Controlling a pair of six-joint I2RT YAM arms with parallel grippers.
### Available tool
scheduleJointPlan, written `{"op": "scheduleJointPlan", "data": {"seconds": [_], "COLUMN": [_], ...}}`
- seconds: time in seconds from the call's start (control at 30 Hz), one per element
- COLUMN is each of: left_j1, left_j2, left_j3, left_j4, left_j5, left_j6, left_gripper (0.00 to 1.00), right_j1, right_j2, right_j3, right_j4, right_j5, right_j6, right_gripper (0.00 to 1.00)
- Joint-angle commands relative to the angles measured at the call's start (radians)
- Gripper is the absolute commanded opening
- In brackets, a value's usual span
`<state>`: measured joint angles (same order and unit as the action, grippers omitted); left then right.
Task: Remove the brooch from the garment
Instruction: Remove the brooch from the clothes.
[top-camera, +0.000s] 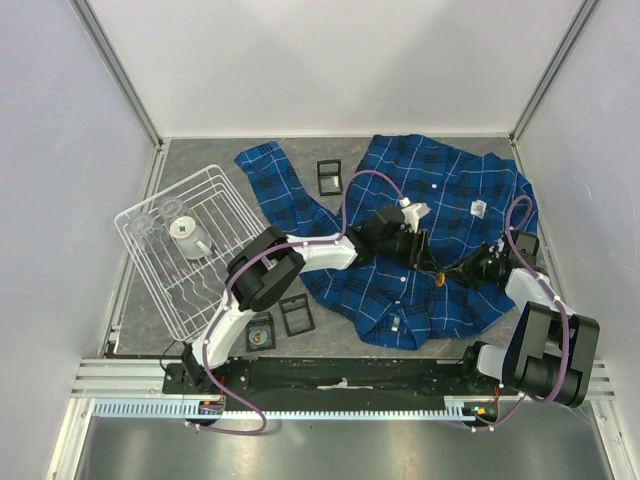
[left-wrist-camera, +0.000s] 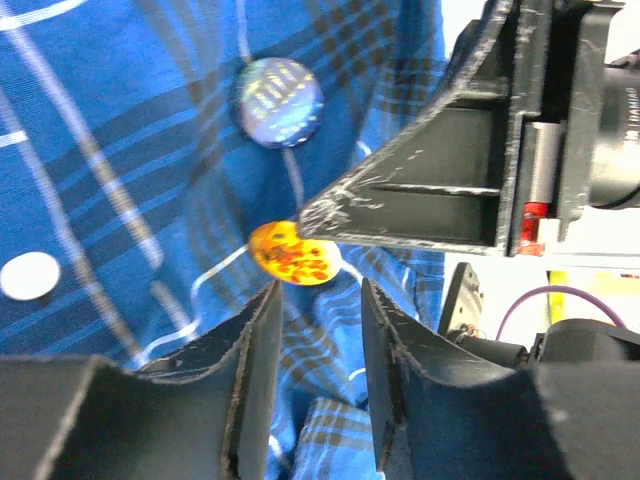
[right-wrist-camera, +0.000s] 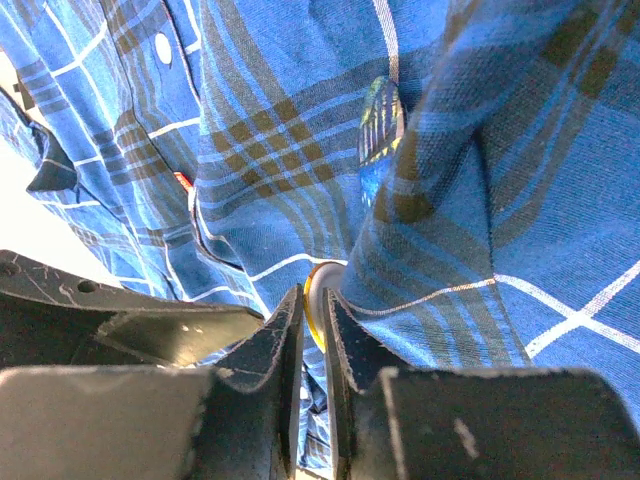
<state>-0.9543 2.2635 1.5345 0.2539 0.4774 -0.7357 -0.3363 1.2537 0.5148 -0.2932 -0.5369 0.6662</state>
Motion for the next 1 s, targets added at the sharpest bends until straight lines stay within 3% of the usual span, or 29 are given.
{"op": "scheduleJointPlan", "data": {"seconds": [0.0, 0.1, 0.2, 0.33, 0.5, 0.67, 0.77, 0.97], "left_j1": [-0.044, -0.055, -0.058, -0.066, -0.069, -0.069, -0.069, -0.067], "left_j2": [0.022, 0.030, 0.045, 0.068, 0.085, 0.105, 0.128, 0.111], "left_j3": [0.081, 0.087, 0.108, 0.119, 0.153, 0.188, 0.214, 0.199], "left_j4": [0.024, 0.021, 0.010, -0.012, -0.079, -0.127, -0.139, -0.153], "left_j5": [0.035, 0.027, 0.032, 0.033, -0.046, -0.091, -0.091, -0.102], "left_j6": [0.056, 0.064, 0.067, 0.065, 0.104, 0.127, 0.114, 0.125], "left_gripper": [0.49, 0.59, 0.62, 0.59, 0.42, 0.53, 0.54, 0.33], "right_j1": [0.003, 0.005, 0.005, 0.005, 0.005, 0.005, 0.005, 0.005], "right_j2": [-0.010, -0.020, -0.020, -0.019, -0.025, -0.031, -0.030, -0.049], "right_j3": [0.030, 0.033, 0.036, 0.031, 0.030, 0.028, 0.030, 0.039], "right_j4": [0.019, 0.016, 0.006, 0.005, 0.002, -0.006, -0.006, -0.041], "right_j5": [-0.046, -0.049, -0.048, -0.049, -0.046, -0.041, -0.040, 0.017], "right_j6": [0.012, 0.018, 0.024, 0.032, 0.030, 0.024, 0.021, -0.008], "right_gripper": [0.18, 0.18, 0.18, 0.19, 0.19, 0.19, 0.19, 0.19]}}
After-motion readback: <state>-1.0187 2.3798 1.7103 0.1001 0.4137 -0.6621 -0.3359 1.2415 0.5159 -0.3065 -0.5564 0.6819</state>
